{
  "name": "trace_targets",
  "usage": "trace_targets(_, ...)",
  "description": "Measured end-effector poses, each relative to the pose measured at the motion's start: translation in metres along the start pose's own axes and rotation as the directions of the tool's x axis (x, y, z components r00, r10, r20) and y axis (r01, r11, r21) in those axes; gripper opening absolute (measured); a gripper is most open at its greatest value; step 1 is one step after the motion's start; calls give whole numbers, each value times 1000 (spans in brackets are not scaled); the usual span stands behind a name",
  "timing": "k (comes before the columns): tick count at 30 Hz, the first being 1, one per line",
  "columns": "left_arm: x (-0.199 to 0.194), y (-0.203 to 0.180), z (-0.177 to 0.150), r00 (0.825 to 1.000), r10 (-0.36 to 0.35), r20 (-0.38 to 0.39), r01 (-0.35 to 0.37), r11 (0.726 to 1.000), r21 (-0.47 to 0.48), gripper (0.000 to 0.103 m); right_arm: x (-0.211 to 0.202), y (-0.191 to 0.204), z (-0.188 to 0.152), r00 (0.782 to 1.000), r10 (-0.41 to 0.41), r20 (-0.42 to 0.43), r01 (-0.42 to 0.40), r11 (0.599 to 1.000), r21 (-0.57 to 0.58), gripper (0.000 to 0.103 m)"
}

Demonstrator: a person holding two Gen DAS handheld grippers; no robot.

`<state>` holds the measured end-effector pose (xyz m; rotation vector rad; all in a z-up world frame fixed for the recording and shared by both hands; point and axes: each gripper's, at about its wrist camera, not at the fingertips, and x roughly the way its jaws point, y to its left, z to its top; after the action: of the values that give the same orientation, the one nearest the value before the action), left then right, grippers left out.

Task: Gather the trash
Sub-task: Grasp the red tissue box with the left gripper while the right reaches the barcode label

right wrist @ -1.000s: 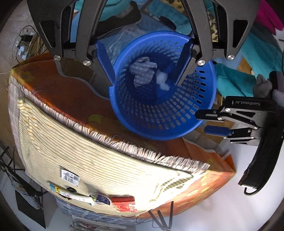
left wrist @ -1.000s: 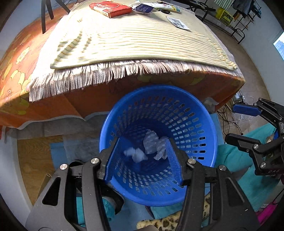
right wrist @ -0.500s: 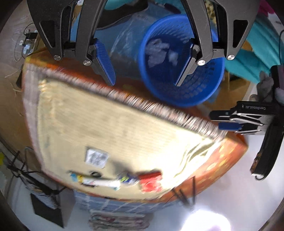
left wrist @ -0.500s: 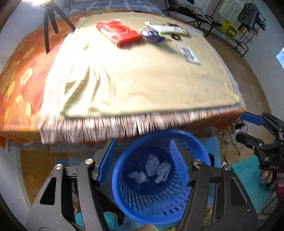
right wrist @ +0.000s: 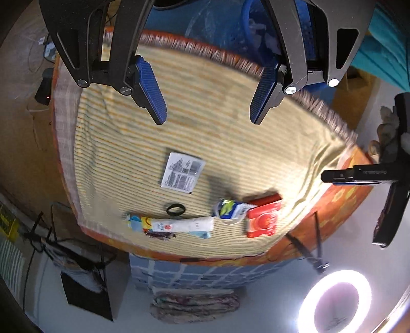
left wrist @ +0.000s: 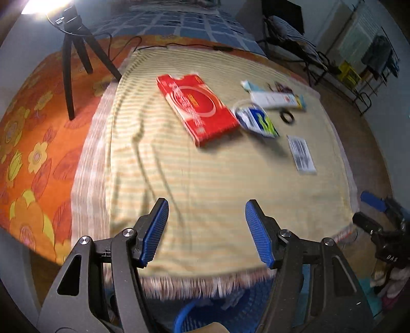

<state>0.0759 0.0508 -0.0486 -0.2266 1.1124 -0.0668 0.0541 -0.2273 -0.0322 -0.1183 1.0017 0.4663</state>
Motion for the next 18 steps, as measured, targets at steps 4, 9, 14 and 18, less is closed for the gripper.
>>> trace_targets(4, 18, 10, 28, 1000, -10, 2, 10, 999, -45, 72, 26, -18, 17, 999, 20, -29, -18, 998, 63, 67)
trace_targets(9, 52, 35, 65, 998, -64, -10, 62, 983, -174, 72, 51, -30, 29, 997, 38, -63, -31, 994, 102, 67)
trace_targets(14, 83, 52, 86, 992, -126, -27, 114, 954, -278, 72, 68, -34, 41, 996, 33, -77, -26, 995, 95, 67)
trace_targets(18, 107, 57, 97, 987, -148, -57, 122, 938, -323, 74, 79, -39, 48, 996, 35, -86, -26, 994, 103, 67)
